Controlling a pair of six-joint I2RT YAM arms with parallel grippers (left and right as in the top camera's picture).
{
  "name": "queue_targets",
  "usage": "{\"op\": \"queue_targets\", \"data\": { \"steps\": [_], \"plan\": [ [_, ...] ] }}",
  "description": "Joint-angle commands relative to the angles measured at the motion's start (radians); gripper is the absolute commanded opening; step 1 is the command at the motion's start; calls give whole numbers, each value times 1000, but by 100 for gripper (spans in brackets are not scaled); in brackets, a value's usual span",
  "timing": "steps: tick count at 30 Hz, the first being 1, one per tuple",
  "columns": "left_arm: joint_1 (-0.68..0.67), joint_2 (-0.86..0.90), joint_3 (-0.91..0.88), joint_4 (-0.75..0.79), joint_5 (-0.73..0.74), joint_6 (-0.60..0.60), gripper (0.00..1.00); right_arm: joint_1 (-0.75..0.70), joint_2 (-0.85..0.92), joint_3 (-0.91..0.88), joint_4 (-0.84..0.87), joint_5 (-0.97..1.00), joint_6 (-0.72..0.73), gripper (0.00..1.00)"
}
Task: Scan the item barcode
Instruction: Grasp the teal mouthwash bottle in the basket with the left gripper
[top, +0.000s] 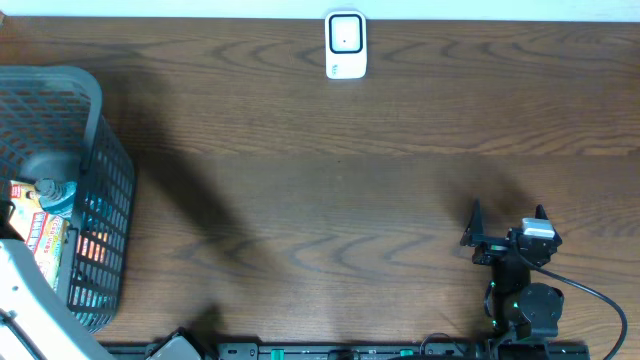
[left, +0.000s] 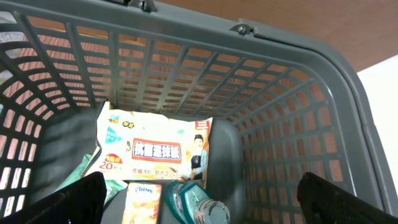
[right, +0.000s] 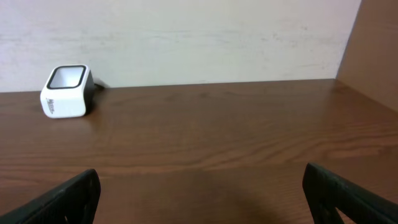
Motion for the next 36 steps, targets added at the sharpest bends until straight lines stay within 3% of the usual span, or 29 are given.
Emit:
{"op": "queue_targets", "data": {
  "steps": [1, 8, 19, 36],
  "plan": [
    [5, 41, 16, -3, 6, -6, 98, -7, -5, -1, -3, 12, -15, 99],
    [5, 141, 16, -10, 23, -5, 98, -7, -5, -1, -3, 12, -15, 99],
    [5, 316, 16, -53, 314, 2, 98, -7, -5, -1, -3, 12, -15, 99],
    [5, 396, -35, -150, 327, -2, 98, -7, -5, -1, -3, 12, -15, 99]
  ]
}}
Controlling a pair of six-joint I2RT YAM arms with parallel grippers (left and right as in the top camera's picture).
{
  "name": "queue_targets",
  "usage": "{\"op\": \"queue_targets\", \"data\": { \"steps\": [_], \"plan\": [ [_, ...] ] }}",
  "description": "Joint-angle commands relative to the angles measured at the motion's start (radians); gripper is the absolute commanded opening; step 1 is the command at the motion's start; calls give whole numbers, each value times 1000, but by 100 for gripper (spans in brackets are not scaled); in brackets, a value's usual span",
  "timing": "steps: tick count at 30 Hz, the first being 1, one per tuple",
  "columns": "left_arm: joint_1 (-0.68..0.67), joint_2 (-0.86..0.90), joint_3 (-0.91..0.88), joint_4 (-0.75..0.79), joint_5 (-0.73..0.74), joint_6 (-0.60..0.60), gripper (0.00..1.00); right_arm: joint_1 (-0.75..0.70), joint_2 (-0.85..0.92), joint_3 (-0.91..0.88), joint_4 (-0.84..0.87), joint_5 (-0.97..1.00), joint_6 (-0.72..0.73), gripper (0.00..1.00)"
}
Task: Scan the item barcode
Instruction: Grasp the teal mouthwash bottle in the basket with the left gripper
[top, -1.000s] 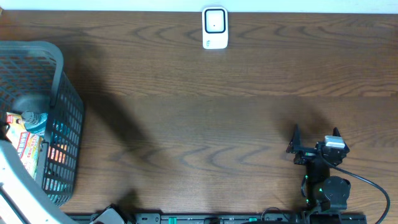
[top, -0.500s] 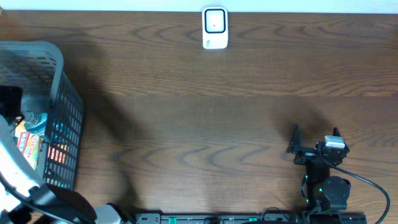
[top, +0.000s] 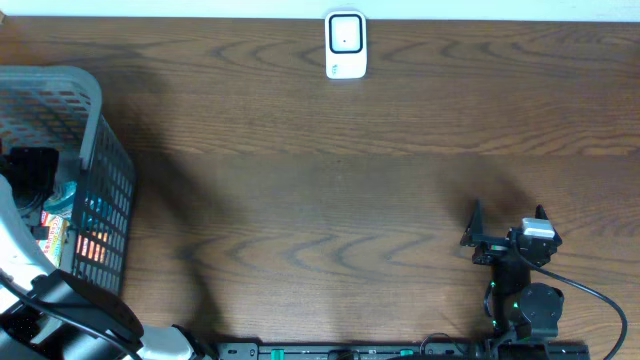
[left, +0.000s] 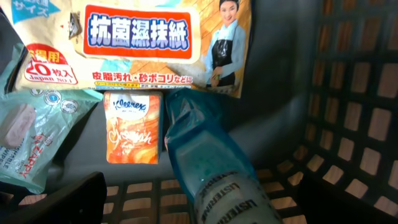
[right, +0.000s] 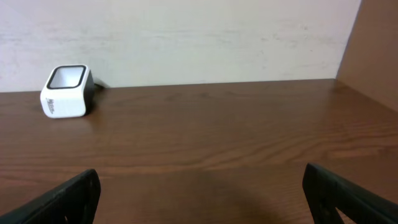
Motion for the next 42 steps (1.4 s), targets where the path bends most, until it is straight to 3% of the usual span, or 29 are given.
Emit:
{"op": "queue_targets", "data": {
  "steps": [1, 16, 17, 19, 23, 29, 34, 42],
  "plan": [
    [5, 10, -37, 8, 6, -2, 98, -7, -5, -1, -3, 12, -15, 99],
    [3, 11, -186, 179, 6, -6, 98, -7, -5, -1, -3, 12, -15, 99],
    [3, 11, -190, 180, 6, -6, 96, -7, -5, -1, -3, 12, -15, 99],
    [3, 11, -200, 180, 6, -6, 74, -7, -5, -1, -3, 12, -15, 99],
    [3, 11, -208, 168, 10, -5, 50, -7, -5, -1, -3, 12, -15, 99],
    [3, 11, -208, 172, 10, -5, 31, -7, -5, -1, -3, 12, -15, 99],
    [3, 4, -178, 172, 28, -4, 24, -7, -5, -1, -3, 12, -15, 99],
    [3, -101, -55, 172, 66, -2, 24, -7, -5, -1, -3, 12, -15, 99]
  ]
}}
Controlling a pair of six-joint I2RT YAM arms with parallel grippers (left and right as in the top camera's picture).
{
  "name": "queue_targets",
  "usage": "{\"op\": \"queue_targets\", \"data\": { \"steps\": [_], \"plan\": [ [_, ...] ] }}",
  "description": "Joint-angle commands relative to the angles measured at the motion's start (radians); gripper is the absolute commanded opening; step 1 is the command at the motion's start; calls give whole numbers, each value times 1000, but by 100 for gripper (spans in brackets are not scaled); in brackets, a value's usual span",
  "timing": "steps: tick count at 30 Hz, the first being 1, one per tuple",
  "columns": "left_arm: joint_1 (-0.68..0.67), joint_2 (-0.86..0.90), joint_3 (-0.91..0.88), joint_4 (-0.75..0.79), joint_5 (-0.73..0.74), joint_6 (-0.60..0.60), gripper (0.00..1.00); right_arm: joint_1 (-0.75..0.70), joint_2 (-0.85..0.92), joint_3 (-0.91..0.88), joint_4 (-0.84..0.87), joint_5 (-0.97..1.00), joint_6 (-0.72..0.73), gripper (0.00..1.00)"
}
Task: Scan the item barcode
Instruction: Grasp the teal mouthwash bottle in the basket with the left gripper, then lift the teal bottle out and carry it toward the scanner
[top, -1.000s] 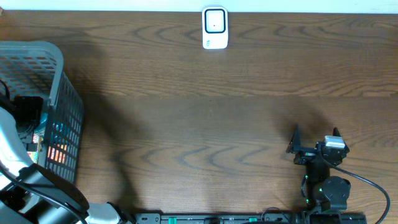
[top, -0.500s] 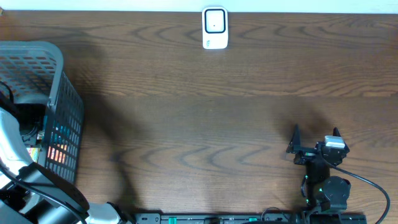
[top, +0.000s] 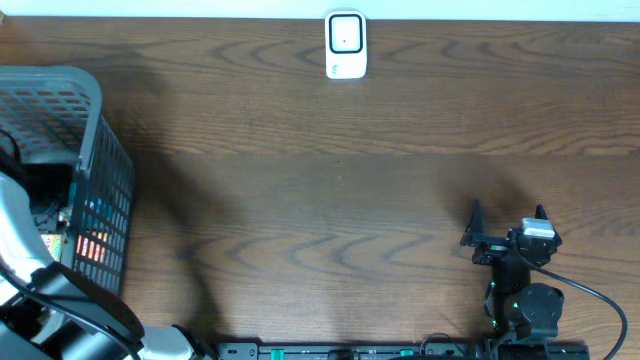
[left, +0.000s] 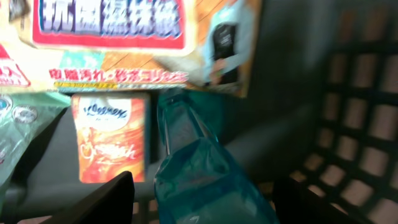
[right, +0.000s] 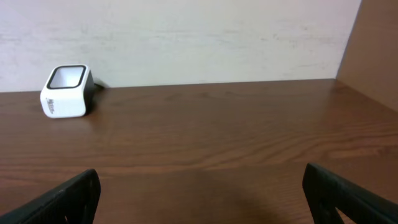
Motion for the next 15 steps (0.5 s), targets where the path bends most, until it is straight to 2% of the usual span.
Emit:
{"op": "queue_targets", "data": {
  "steps": [1, 9, 15],
  "plan": [
    [2, -119, 117, 7, 17, 2, 24, -7, -5, -1, -3, 12, -15, 99],
    [2, -389, 185, 106, 38, 1, 24, -7, -5, -1, -3, 12, -15, 99],
    [1, -559, 185, 180, 267, 2, 24, -7, -5, -1, -3, 12, -15, 99]
  ]
}}
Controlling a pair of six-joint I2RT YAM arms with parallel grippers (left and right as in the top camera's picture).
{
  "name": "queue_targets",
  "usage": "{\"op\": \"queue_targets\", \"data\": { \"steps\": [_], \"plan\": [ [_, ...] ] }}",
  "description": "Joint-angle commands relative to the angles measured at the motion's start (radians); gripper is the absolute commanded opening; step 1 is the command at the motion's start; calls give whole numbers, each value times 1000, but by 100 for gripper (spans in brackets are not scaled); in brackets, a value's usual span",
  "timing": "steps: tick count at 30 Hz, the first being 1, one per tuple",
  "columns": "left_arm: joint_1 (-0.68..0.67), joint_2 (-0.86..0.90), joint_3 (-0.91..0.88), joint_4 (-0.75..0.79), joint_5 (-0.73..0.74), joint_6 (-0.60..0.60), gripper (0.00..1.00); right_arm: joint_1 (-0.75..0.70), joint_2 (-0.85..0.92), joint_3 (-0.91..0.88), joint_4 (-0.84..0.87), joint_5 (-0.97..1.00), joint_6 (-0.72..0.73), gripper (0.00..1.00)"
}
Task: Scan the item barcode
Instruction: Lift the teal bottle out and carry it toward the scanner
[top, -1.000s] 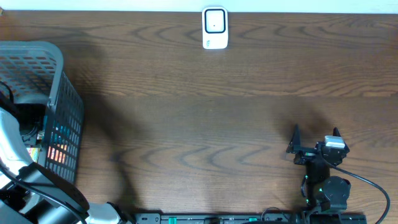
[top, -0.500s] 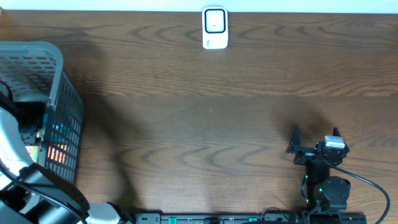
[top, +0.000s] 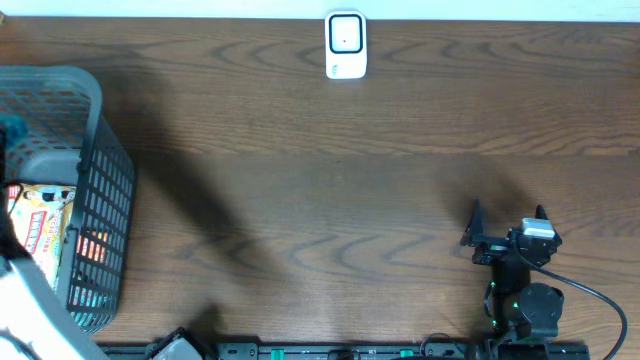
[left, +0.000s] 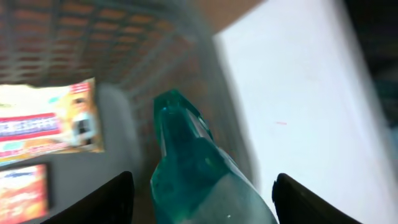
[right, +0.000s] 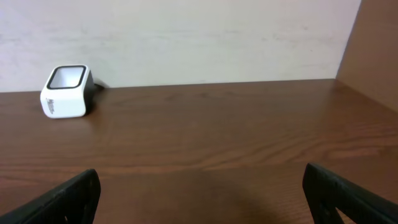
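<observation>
A teal mouthwash bottle (left: 186, 155) sits between the fingers of my left gripper (left: 202, 198), which is shut on it. The bottle hangs above the grey basket (top: 100, 200), and in the overhead view only a teal speck (top: 10, 130) of it shows at the left edge. The white barcode scanner (top: 346, 45) stands at the table's far edge, also visible as a white box (right: 64, 91) at the left of the right wrist view. My right gripper (top: 508, 216) rests open near the front right, nothing between its fingers (right: 74, 193).
In the basket lie a pack of wet wipes (left: 43, 124) and an orange tissue pack (left: 22, 186). The basket's far wall (left: 124, 56) is blurred below the bottle. A pale wall runs behind the table's far edge (right: 199, 37).
My left gripper, shut on the teal bottle down in the basket, now holds it raised above the basket floor. The right arm has not moved.
First my left gripper was open above the basket, looking down at the items. It then was low inside, open over the teal bottle. After that its fingers stood close around the bottle, and now the bottle is held up out of the pile.
</observation>
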Motion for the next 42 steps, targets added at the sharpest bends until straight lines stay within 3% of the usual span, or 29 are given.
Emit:
{"op": "queue_targets", "data": {
  "steps": [1, 5, 11, 24, 32, 42],
  "plan": [
    [-3, -100, 31, 37, 213, 2, 24, -7, -5, -1, -3, 12, -15, 99],
    [-66, -143, 30, 24, 437, 58, 24, -7, -5, -1, -3, 12, -15, 99],
    [-227, -125, 28, -51, 618, 292, 24, -7, -5, -1, -3, 12, -15, 99],
    [-707, 74, -11, -175, 620, 626, 24, -7, -5, -1, -3, 12, -15, 99],
    [-953, 347, -11, -164, 620, 681, 23, -7, -5, -1, -3, 12, -15, 99],
    [-1125, 666, -11, -34, 621, 680, 20, -7, -5, -1, -3, 12, -15, 99]
  ]
}}
